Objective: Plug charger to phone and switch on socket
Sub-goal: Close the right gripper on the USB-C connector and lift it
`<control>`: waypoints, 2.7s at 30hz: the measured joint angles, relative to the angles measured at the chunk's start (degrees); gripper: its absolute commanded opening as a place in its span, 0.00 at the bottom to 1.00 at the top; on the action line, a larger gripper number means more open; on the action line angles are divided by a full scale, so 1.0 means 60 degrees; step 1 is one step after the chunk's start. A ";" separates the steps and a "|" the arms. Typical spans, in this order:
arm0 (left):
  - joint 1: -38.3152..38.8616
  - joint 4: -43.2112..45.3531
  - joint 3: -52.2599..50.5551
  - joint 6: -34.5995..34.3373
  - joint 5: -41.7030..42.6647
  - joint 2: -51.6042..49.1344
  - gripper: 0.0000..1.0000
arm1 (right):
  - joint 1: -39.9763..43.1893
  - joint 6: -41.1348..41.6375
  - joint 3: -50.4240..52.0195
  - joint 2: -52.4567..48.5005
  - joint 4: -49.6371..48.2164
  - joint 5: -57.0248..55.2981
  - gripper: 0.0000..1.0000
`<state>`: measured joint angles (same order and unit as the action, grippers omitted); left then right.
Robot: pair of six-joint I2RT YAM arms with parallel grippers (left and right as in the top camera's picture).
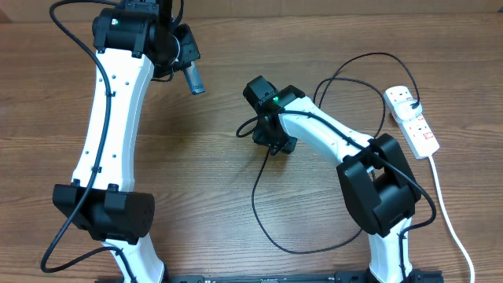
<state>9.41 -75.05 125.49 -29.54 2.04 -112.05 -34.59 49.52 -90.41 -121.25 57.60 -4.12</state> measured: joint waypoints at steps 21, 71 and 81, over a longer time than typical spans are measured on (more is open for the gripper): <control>0.0000 -0.0015 0.0000 0.0000 0.0000 0.0000 0.04 | -0.0149 0.0007 -0.0004 -0.0466 -0.0040 -0.0055 0.44; 0.0000 -0.0033 0.0000 0.0004 0.0000 0.0000 0.04 | 0.0004 -0.0244 -0.0076 -0.0546 -0.0273 0.0149 0.19; 0.0000 -0.0033 0.0000 0.0000 0.0000 0.0000 0.04 | 0.0011 -0.0262 -0.0076 -0.0554 -0.0361 0.0113 0.16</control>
<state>9.41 -75.24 125.49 -29.54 2.04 -112.05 -34.52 47.94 -90.87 -124.57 55.44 -3.44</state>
